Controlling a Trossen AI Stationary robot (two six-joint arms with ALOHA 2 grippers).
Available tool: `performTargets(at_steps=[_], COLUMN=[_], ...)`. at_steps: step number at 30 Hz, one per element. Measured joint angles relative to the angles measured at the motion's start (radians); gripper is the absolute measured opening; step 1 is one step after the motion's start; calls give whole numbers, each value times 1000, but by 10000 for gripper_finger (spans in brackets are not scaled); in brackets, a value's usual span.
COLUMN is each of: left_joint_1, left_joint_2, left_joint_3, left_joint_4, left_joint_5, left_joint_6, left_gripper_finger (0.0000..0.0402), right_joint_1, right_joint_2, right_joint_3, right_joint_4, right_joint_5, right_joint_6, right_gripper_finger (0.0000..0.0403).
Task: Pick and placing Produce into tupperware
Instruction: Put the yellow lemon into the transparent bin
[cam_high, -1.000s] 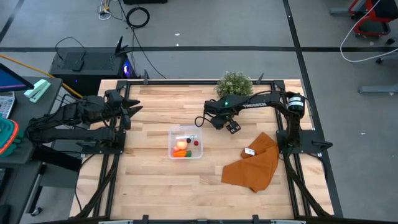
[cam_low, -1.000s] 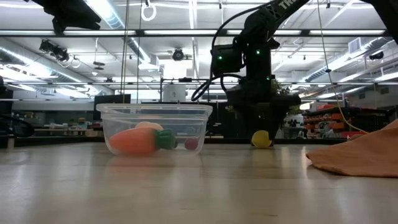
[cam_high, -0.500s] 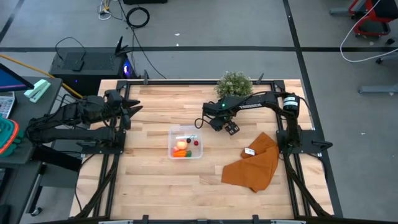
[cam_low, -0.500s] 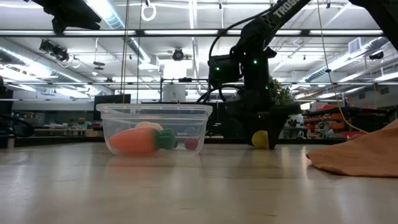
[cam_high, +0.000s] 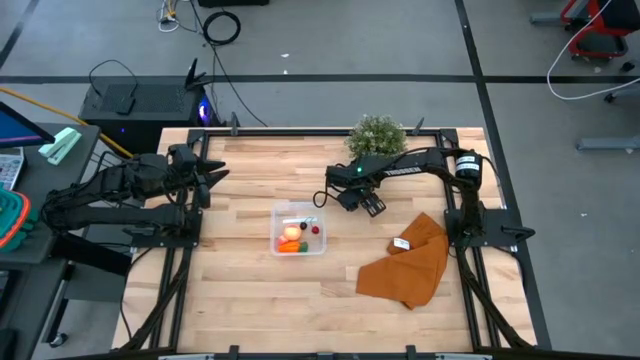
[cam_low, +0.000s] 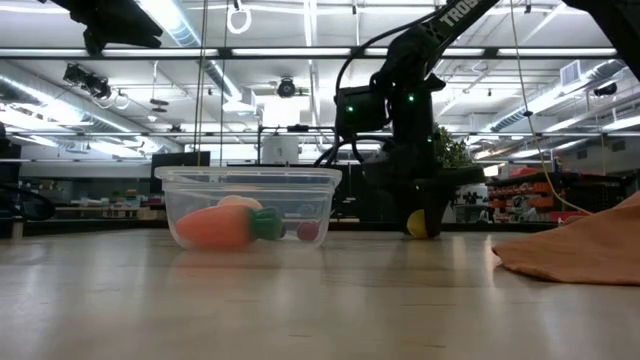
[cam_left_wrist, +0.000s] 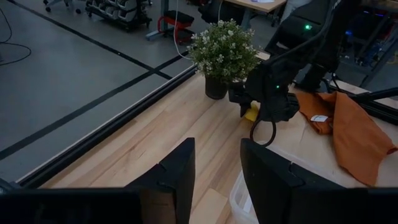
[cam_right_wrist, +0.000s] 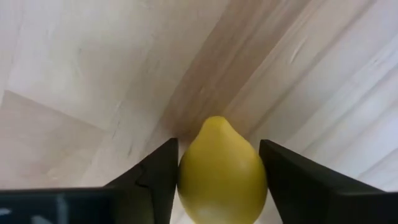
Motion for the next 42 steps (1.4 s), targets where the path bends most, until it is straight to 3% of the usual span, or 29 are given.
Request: performTargets(at_steps=[5,13,30,42], left_joint_1=[0,0,0,0], left_joint_2=[0,0,0,0], left_joint_3=[0,0,0,0], left_joint_4=[0,0,0,-1], left_joint_5=[0,0,0,0], left_joint_6=[1,11,11,11], left_gripper_finger=[133,139,140,135], right_joint_1=[10,46,203,344], right_joint_2=[-2,-7,-8,-7], right_joint_3=[0,61,463,504], right_joint_4=[0,-61,-131,-58], right_joint_5=[13,27,-24,-24], right_joint_6=[0,35,175,237], right_gripper_finger=[159,173,170,170])
